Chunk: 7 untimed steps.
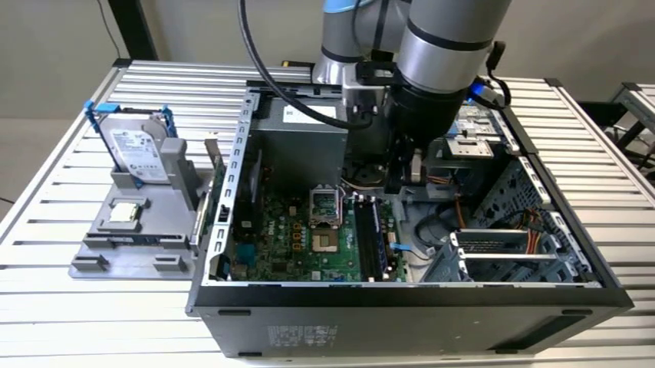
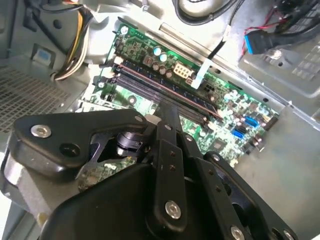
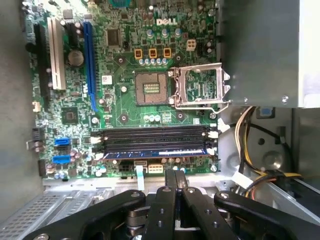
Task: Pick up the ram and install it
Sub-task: 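Press down the ram until it locks into place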
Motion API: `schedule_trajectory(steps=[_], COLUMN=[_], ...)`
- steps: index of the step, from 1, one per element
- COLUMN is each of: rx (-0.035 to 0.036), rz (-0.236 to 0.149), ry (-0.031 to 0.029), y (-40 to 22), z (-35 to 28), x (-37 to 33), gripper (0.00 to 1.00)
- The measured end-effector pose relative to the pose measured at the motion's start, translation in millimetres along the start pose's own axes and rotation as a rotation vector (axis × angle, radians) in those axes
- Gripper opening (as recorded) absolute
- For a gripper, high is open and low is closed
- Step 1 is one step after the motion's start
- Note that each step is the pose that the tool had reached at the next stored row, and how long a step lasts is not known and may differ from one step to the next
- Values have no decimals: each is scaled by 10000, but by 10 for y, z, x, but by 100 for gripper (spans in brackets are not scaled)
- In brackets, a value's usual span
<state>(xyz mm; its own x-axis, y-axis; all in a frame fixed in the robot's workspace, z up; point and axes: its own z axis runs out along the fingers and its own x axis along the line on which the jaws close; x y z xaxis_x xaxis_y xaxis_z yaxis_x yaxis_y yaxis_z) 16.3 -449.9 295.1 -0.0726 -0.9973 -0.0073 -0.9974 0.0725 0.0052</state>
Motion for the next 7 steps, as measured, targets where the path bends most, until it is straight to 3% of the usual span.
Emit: schedule_trajectory(steps=[7], rx=[-1], rz=[0], ry=[0], y=[0], z=[-6], x=[0], gripper=[0])
